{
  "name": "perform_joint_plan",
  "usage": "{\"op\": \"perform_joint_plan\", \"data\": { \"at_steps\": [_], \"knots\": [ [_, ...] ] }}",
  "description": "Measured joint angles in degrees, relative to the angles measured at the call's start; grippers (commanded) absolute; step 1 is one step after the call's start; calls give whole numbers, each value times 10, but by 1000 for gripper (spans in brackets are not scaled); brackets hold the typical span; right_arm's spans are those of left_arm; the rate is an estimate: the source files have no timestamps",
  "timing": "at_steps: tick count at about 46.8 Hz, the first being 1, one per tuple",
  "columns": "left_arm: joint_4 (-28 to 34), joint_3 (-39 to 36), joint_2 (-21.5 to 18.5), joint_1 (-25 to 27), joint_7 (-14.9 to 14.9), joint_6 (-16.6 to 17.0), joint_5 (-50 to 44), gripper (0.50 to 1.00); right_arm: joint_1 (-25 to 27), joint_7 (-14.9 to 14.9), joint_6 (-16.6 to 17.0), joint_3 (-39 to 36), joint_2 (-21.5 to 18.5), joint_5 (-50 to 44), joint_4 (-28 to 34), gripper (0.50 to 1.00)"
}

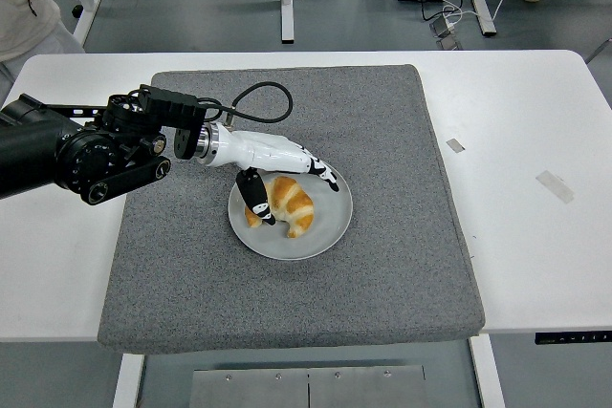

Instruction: Place the bread on the plate

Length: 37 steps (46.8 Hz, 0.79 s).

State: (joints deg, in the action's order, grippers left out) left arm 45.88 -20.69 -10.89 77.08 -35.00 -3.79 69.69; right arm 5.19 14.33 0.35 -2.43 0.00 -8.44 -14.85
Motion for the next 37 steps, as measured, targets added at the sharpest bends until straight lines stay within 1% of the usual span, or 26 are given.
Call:
{"op": "perform_joint_plan", "data": {
  "at_steps": [7, 18, 24, 32, 37],
  "knots": [
    [0, 13, 0, 1, 0, 6, -63, 975, 0, 0, 0, 0, 0, 0, 0, 1000],
    [0, 54, -5, 5, 0, 4, -193, 986, 0, 0, 0, 0, 0, 0, 0, 1000],
    [0, 60, -11, 5, 0, 1, -253, 989, 1, 0, 0, 0, 0, 0, 0, 1000],
    [0, 74, -30, -6, 0, 0, -350, 989, 1, 0, 0, 1, 0, 0, 0, 1000],
    [-5, 93, -49, -23, 0, -1, -436, 989, 2, 0, 0, 1, 0, 0, 0, 1000]
  ]
}}
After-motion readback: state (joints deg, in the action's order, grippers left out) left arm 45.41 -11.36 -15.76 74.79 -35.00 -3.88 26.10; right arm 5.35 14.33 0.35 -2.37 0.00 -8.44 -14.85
